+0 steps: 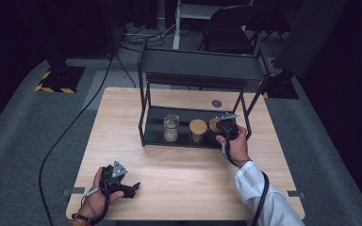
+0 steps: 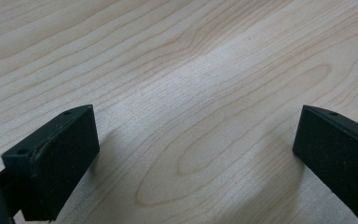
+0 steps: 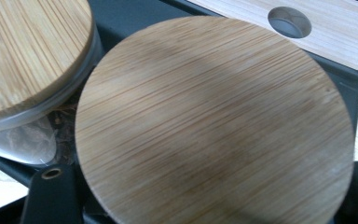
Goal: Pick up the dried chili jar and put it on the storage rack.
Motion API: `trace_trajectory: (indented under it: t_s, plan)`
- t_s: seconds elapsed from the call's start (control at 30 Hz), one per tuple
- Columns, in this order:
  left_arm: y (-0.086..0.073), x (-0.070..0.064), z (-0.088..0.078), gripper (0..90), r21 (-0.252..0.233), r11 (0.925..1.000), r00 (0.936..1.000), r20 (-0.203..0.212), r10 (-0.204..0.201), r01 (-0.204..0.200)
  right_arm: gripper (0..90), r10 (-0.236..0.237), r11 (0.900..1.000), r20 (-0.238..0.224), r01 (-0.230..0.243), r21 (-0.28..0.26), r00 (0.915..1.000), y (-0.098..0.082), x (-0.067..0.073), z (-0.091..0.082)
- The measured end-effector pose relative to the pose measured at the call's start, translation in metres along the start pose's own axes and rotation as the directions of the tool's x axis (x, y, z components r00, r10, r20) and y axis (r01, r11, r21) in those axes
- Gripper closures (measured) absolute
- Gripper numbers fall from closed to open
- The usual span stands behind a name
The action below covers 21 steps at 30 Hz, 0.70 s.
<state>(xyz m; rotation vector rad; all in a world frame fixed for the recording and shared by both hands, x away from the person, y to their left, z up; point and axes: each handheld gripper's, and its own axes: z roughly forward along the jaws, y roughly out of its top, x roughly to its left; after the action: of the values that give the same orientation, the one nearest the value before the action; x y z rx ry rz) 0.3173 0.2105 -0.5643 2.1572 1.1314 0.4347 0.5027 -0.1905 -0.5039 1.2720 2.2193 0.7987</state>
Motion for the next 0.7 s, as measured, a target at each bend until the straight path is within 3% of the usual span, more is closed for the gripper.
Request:
trace_trajectory:
  t_s: [0.7]
  plan:
    - [0.0001, 0.0001, 0.0001, 0.0, -0.001, 1.0000, 1.0000, 0.001, 0.001, -0.001, 25.1, 0.003, 1.000, 0.005, -0.003, -0.007, 1.0000, 0.0007, 0.0025, 0.0062]
